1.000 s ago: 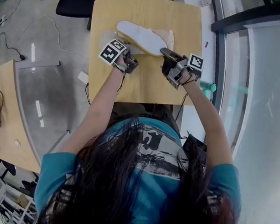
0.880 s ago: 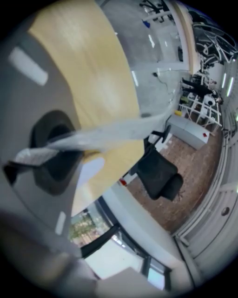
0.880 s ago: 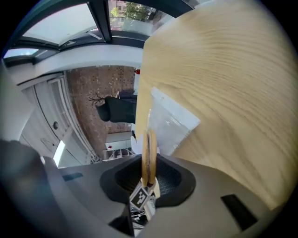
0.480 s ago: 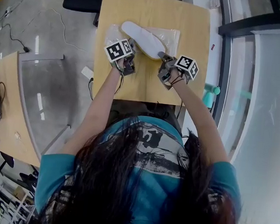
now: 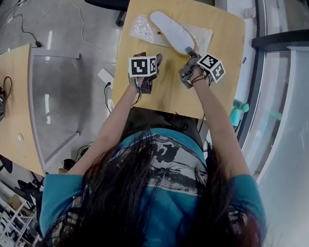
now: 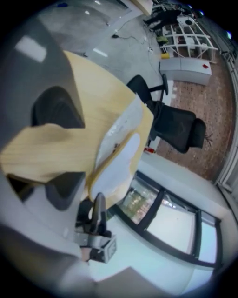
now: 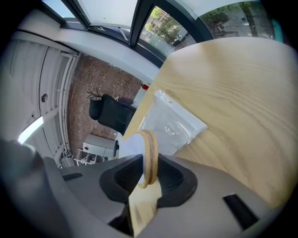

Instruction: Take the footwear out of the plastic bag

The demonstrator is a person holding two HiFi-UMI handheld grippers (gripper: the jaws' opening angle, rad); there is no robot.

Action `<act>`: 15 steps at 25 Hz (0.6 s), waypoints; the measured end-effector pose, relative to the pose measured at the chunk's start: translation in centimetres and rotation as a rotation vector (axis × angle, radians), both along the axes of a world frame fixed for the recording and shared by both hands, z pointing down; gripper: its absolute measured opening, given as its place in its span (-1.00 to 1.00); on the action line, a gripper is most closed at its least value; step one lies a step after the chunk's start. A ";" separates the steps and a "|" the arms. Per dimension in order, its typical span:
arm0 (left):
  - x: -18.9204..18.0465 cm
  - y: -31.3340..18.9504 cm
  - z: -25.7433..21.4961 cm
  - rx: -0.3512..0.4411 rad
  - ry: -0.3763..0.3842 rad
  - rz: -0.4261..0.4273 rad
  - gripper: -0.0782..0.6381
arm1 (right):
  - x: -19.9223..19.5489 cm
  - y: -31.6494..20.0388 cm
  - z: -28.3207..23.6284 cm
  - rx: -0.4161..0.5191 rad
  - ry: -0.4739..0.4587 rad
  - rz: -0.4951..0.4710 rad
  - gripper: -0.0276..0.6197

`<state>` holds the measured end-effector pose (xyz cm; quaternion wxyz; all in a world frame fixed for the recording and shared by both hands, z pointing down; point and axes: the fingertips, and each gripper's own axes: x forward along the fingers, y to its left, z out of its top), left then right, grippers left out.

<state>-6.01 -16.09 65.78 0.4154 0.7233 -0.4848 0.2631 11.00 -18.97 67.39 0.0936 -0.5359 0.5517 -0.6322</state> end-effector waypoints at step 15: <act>0.0 3.0 -5.0 0.089 0.155 0.173 -0.18 | -0.2 1.2 -1.4 -0.039 0.207 -0.205 -0.23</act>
